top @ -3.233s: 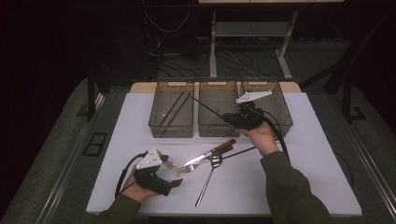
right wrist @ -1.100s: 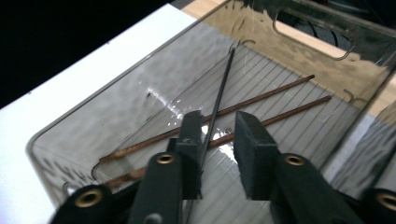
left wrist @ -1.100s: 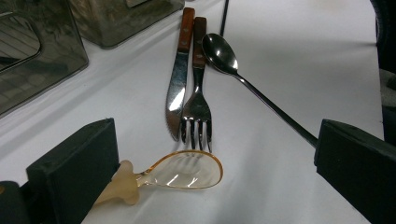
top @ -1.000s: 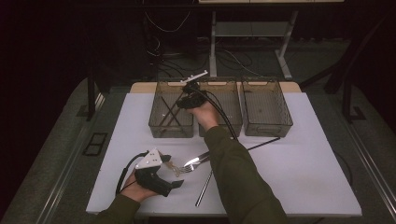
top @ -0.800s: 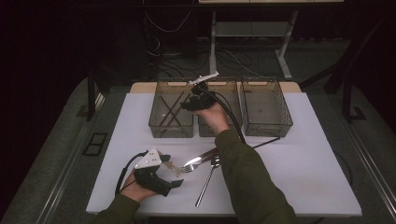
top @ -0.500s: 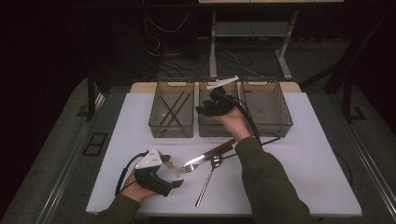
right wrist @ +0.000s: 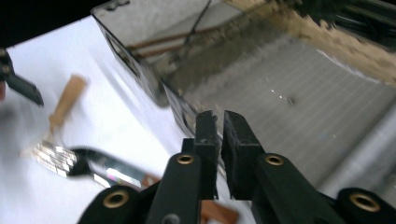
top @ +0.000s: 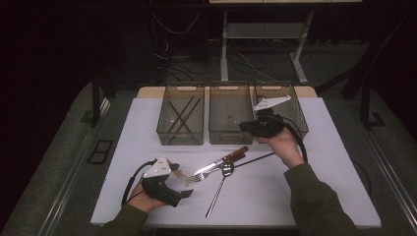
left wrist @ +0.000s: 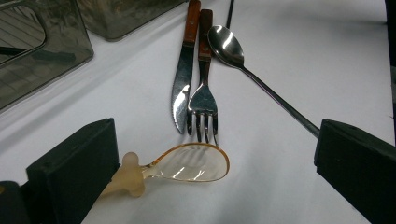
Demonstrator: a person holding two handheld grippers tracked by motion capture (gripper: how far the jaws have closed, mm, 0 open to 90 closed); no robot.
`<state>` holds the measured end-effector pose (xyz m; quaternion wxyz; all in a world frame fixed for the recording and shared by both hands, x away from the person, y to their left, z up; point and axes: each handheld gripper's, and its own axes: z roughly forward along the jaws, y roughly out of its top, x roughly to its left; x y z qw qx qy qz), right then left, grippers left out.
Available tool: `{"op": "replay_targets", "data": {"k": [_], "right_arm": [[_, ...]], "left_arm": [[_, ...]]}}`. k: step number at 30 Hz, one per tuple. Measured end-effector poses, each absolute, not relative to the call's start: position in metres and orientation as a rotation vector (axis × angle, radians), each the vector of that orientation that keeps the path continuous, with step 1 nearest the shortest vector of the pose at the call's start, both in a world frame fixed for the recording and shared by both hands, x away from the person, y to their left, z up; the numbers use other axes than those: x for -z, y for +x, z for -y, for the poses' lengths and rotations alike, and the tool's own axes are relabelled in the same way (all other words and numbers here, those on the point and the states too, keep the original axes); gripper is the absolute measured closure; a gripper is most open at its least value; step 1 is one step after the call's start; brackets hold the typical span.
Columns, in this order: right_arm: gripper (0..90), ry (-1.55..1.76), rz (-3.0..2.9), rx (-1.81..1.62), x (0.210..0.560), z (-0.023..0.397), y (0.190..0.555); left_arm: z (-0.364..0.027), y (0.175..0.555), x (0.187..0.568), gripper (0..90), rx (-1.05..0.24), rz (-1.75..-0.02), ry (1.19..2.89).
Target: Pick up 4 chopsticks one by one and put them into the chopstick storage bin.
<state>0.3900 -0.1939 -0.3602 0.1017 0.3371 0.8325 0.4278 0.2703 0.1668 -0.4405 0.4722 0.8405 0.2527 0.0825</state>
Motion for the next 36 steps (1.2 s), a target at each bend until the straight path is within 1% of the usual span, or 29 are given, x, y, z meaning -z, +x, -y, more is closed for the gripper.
{"op": "replay_targets", "data": {"k": [1,3,11,21,28,36], "right_arm": [[89.1,1.002,-2.454,-1.259,0.362,0.200,0.388],[89.8,1.016,-2.454,-1.242,0.366,0.211,0.384],[90.0,1.117,-2.412,-1.159,0.389,0.258,0.376],[90.0,1.238,-2.377,-1.022,0.421,0.298,0.375],[90.0,1.292,-2.378,-0.957,0.438,0.306,0.379],[90.0,1.298,-2.370,-0.942,0.442,0.305,0.382]], "left_arm": [[-0.167,0.270,0.441,0.0,-0.202,-0.620,2.059],[-0.167,0.270,0.441,0.0,-0.202,-0.621,2.060],[-0.166,0.271,0.441,0.0,-0.203,-0.626,2.063],[-0.166,0.270,0.441,0.0,-0.206,-0.627,2.068],[-0.166,0.271,0.442,0.0,-0.205,-0.627,2.069],[-0.166,0.271,0.442,0.0,-0.206,-0.628,2.071]]}}
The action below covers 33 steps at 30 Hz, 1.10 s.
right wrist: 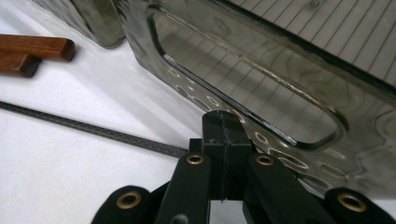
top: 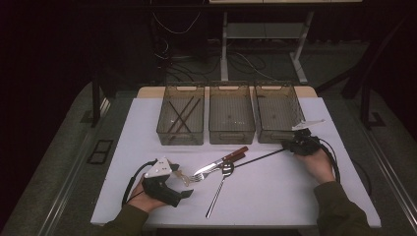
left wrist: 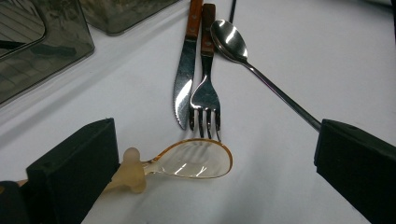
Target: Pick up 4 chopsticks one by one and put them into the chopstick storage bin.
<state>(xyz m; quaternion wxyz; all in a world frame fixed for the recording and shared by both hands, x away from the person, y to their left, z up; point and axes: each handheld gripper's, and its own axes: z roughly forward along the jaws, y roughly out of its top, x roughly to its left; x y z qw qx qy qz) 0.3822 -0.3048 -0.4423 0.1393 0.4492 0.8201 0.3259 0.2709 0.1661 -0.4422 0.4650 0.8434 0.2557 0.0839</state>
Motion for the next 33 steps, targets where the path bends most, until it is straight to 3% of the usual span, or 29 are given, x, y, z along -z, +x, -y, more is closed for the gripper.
{"op": "replay_targets", "data": {"k": [33], "right_arm": [[90.0,1.319,-2.358,-0.858,0.444,0.328,0.374]], "left_arm": [[-0.166,0.270,0.442,0.0,-0.203,-0.626,2.076]]}}
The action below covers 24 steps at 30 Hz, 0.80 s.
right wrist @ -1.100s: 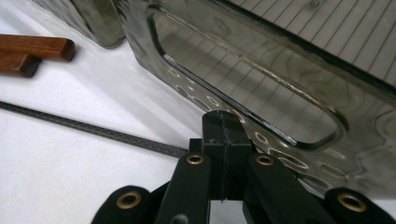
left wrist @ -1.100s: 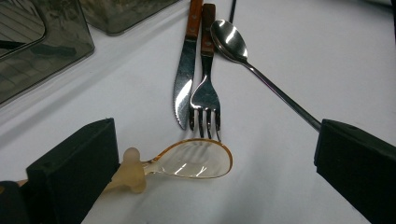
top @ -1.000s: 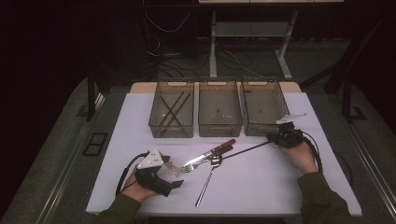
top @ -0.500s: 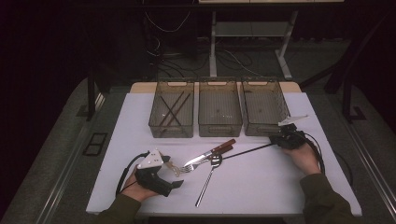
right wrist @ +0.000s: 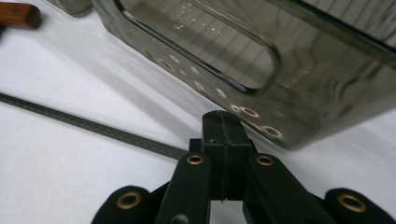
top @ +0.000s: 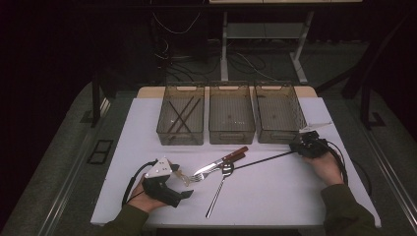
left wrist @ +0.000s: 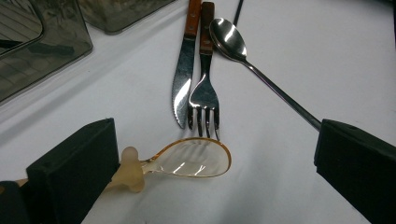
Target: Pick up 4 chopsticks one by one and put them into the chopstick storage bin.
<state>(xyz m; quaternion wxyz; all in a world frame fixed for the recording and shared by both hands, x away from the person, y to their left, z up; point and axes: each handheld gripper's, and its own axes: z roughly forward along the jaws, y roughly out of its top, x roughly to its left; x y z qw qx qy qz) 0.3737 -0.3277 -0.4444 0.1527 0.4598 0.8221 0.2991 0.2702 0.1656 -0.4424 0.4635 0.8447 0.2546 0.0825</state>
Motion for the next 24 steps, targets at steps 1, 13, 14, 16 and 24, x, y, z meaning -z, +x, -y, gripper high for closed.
{"op": "replay_targets", "data": {"k": [1,13,14,16,24], "right_arm": [[90.0,1.320,-2.353,-0.853,0.445,0.330,0.374],[90.0,1.351,-2.342,-0.846,0.444,0.342,0.370],[90.0,1.353,-2.341,-0.846,0.444,0.343,0.369],[90.0,1.345,-2.346,-0.840,0.444,0.345,0.368],[90.0,1.343,-2.356,-0.844,0.444,0.349,0.361]], "left_arm": [[-0.166,0.270,0.442,0.0,-0.202,-0.626,2.075],[-0.165,0.270,0.442,0.0,-0.200,-0.623,2.077],[-0.165,0.270,0.442,0.0,-0.200,-0.624,2.076],[-0.165,0.270,0.443,0.0,-0.199,-0.624,2.078],[-0.165,0.270,0.442,0.0,-0.199,-0.623,2.078]]}}
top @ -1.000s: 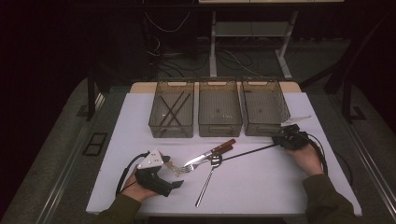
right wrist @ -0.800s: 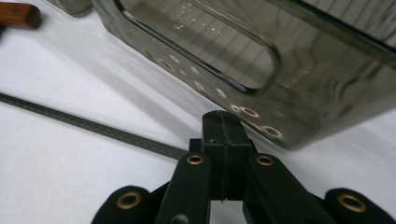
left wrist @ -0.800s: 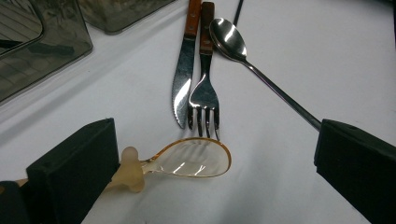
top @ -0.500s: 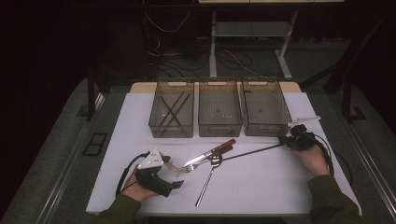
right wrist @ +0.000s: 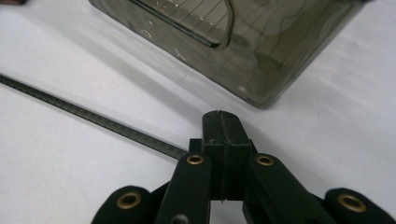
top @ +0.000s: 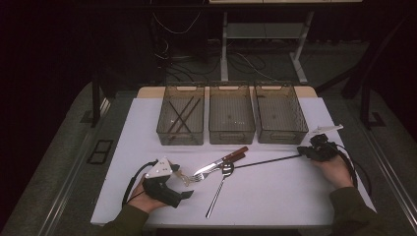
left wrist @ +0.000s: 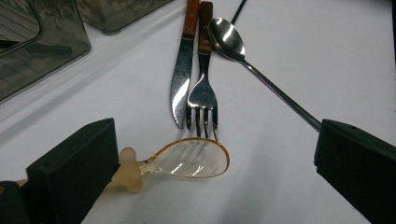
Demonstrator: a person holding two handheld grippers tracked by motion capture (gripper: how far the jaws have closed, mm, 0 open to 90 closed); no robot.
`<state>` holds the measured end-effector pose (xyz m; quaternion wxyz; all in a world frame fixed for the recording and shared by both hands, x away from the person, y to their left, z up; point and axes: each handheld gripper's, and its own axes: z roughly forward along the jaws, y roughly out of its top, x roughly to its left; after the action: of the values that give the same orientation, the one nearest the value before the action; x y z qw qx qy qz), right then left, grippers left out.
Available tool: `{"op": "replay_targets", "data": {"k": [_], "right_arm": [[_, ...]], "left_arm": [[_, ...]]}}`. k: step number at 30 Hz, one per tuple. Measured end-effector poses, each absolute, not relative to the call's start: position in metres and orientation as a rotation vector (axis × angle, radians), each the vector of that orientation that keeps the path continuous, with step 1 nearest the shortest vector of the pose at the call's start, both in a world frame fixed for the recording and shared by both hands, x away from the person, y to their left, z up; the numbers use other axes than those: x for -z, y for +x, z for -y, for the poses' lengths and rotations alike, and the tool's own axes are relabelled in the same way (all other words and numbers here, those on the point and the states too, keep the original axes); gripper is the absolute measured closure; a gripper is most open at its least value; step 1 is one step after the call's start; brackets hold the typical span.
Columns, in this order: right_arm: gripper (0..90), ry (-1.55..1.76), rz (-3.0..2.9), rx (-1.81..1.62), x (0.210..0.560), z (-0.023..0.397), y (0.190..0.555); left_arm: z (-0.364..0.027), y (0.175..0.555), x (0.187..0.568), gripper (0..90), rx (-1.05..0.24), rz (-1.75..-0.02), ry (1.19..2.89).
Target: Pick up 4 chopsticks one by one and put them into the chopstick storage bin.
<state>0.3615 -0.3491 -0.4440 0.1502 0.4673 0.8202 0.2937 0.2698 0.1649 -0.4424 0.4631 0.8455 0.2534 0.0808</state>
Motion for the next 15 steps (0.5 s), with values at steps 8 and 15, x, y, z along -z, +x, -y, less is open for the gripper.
{"op": "replay_targets", "data": {"k": [8,15], "right_arm": [[90.0,1.322,-2.377,-0.850,0.444,0.351,0.353],[90.0,1.320,-2.388,-0.859,0.444,0.353,0.346]], "left_arm": [[-0.165,0.270,0.442,0.0,-0.199,-0.622,2.077],[-0.165,0.270,0.442,0.0,-0.199,-0.622,2.076]]}}
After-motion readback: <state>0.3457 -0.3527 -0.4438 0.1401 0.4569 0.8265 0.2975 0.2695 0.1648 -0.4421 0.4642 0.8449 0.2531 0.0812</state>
